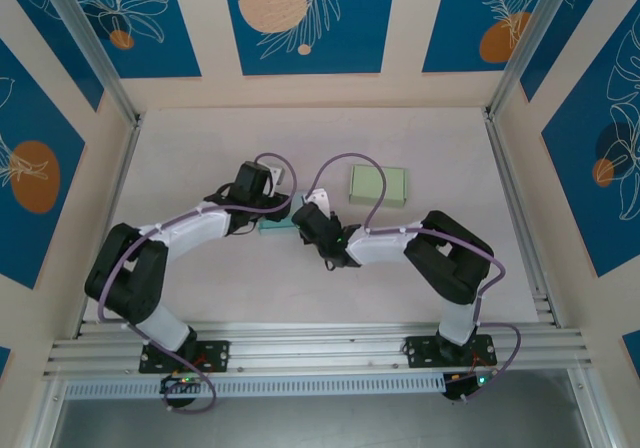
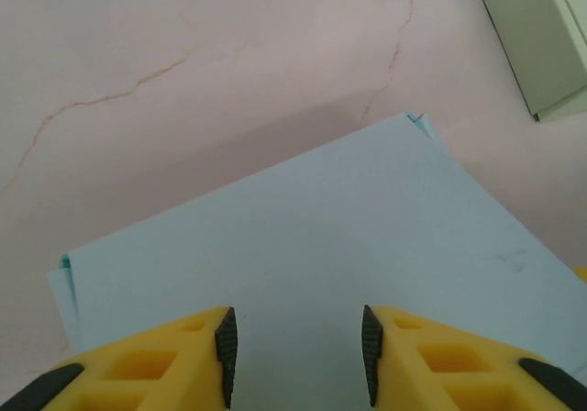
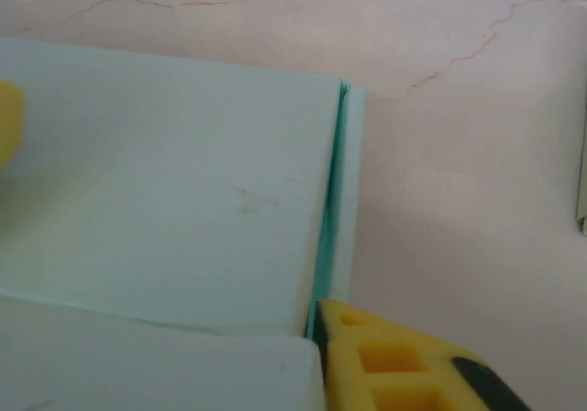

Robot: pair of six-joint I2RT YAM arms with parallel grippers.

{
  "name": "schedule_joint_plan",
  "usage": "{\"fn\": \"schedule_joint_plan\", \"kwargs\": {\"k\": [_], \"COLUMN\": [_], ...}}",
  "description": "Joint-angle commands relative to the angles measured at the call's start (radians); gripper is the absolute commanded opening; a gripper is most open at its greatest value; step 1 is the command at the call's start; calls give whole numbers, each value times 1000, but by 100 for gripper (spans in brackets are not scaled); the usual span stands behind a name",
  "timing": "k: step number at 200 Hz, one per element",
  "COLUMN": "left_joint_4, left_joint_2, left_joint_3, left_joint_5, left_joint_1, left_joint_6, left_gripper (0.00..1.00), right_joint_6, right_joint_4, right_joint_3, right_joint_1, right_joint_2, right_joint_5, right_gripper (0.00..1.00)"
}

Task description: Fold the paper box

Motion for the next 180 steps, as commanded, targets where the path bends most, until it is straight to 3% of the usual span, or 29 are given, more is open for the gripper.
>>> {"fn": "schedule_joint_plan", "kwargs": {"k": [1, 52, 113, 142, 180], "left_joint_4": [35, 93, 163, 202, 216], "left_joint_2": [44, 85, 140, 136, 71], "left_joint_3": [-21, -45, -69, -100, -110], "left_joint_5": [30, 33, 28, 14, 40], "left_joint_1": [17, 24, 24, 24, 25], "left_joint_6": [-31, -69, -101, -109, -122], "left_gripper": [41, 35, 35, 35, 42], "right_joint_6": [6, -27, -51, -14, 85], "right_joint_4": [-99, -164, -292, -377, -448], "right_joint_3": [-20, -11, -7, 3, 18], "right_joint_1": [21, 52, 135, 152, 45], "right_joint_2": [11, -67, -202, -283, -341], "right_joint_5": [3, 20, 21, 12, -129], "right_gripper": [29, 43, 77, 80, 80]}}
